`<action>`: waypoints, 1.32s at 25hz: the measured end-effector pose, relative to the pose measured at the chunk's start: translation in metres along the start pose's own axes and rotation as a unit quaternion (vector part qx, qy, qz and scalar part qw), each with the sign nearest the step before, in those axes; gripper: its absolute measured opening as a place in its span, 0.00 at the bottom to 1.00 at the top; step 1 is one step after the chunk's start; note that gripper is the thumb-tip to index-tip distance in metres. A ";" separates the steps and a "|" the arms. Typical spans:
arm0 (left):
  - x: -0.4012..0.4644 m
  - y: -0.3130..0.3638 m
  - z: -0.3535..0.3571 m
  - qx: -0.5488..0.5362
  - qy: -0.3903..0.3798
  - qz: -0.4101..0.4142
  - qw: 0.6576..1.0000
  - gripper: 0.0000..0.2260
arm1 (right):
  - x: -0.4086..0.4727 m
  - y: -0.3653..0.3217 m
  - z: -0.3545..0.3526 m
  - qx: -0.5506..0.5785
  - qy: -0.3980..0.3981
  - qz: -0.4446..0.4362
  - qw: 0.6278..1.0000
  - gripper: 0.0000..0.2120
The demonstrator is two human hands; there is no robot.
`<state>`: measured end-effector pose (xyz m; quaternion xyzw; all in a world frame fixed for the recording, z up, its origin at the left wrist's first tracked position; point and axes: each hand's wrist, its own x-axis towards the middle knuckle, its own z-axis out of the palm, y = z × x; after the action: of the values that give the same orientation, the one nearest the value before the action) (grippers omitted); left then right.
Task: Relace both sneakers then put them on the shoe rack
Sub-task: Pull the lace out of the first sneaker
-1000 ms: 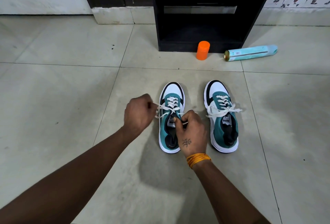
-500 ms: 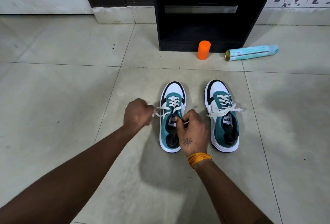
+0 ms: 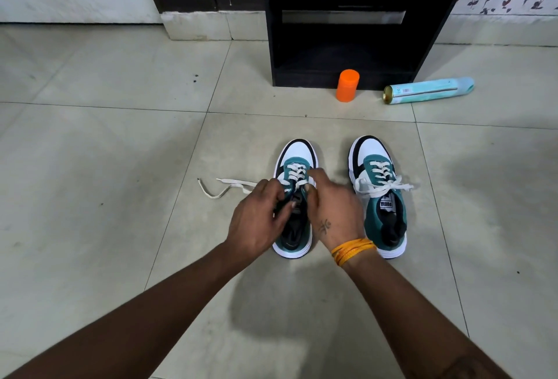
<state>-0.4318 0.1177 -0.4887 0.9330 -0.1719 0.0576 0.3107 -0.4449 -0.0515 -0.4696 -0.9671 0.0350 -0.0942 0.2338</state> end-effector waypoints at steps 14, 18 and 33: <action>-0.001 0.006 0.007 -0.059 0.034 -0.101 0.993 0.08 | 0.017 0.007 0.003 -0.051 -0.006 -0.078 0.996 0.16; -0.002 0.005 0.009 -0.067 0.032 -0.110 0.991 0.08 | 0.021 0.012 0.002 -0.108 -0.001 -0.117 0.987 0.04; -0.003 0.004 0.009 -0.061 0.035 -0.101 0.992 0.07 | 0.007 0.005 -0.008 -0.069 0.035 -0.150 0.986 0.27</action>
<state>-0.4360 0.1102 -0.4947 0.9222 -0.0692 0.0485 0.3774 -0.4400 -0.0604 -0.4640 -0.9713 -0.0959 -0.1593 0.1483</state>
